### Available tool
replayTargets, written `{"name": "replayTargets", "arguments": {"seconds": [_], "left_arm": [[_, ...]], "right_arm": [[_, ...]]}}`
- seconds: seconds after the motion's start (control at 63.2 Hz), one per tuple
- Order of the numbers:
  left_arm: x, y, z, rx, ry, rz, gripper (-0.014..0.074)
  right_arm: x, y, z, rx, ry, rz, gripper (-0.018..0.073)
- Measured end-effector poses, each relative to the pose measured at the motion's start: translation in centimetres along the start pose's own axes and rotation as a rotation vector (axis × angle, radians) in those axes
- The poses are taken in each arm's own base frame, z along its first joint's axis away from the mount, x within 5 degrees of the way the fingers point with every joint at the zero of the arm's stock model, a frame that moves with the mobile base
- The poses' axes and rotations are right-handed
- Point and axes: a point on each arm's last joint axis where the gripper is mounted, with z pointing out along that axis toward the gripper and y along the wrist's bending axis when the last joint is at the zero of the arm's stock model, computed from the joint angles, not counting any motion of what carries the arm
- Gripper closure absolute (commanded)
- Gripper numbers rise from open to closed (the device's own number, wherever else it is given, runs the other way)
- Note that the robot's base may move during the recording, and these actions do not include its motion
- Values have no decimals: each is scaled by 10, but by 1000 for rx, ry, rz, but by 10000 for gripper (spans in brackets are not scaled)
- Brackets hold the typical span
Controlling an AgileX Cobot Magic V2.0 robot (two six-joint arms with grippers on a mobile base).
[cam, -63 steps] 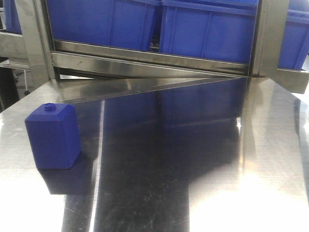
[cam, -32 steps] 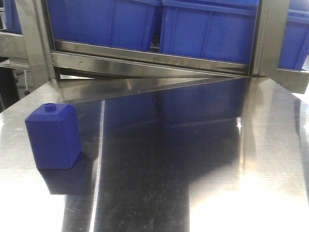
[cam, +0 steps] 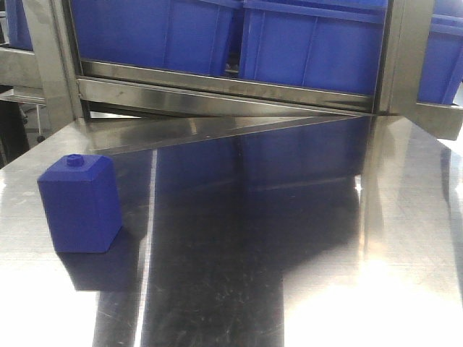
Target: Pick and sort blue part to right shelf
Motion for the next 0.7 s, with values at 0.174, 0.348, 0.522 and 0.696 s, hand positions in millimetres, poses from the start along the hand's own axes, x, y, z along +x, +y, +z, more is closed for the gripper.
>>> {"name": "replayTargets", "arguments": {"seconds": [0.174,0.348,0.522,0.696], "left_arm": [[0,0,0,0,0,0,472],[0,0,0,0,0,0,472],[0,0,0,0,-2,-28,472],[2,0,0,1,26,-60,472]], "right_arm": [[0,0,0,0,0,0,112],[0,0,0,0,0,0,112],[0,0,0,0,0,0,112],[0,0,0,0,0,0,112]]}}
